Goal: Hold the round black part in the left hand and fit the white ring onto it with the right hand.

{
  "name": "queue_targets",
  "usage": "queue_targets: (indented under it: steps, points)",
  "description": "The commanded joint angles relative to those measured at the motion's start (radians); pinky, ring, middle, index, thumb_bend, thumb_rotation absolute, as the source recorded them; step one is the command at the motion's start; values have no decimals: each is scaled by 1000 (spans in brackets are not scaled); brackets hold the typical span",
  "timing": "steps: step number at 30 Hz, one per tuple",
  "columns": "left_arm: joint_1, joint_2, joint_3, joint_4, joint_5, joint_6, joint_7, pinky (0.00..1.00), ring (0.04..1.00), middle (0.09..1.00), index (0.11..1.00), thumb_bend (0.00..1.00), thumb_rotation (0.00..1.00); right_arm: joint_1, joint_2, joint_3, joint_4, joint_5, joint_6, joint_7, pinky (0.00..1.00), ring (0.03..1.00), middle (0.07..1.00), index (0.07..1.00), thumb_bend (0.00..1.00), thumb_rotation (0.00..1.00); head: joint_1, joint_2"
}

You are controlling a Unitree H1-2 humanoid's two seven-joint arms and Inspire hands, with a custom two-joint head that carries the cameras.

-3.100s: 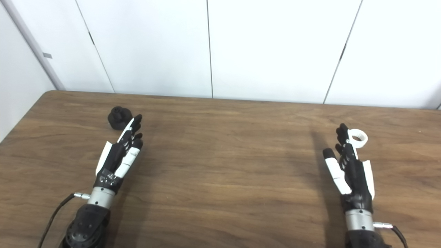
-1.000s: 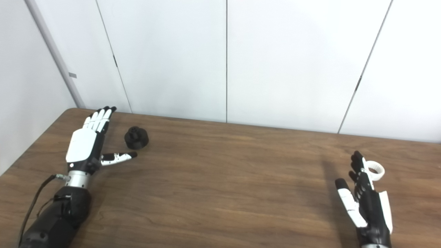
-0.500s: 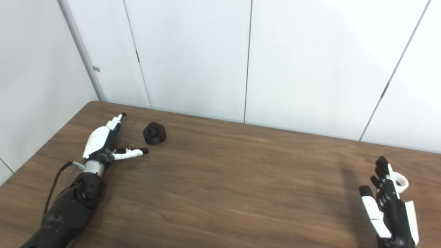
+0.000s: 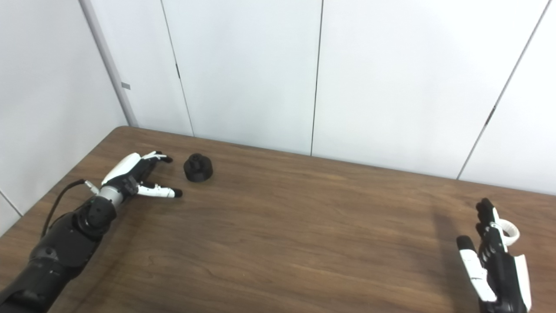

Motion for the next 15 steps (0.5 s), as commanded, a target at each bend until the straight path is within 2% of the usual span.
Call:
queue_targets:
  steps: [1,4,11,15]
  points:
    - [-56,39,3,11,-6,-11,-1,1000,1000,966,804,1000,331,72,12,5,70,3,-8,2,976,987,971,969,441,750,0,3]
    - [-68,38,-2,28,0,-14,5,1000,996,951,773,1000,316,74,11,6,69,0,-9,2,894,964,968,964,430,739,-4,5]
    - [-89,31,-23,63,11,-31,17,1000,985,934,746,1000,320,88,16,5,30,9,24,6,942,977,970,967,423,729,-9,15]
    - [-102,18,-35,95,12,-47,33,1000,984,928,741,1000,300,92,20,6,19,0,27,1,933,969,963,960,437,732,-15,13]
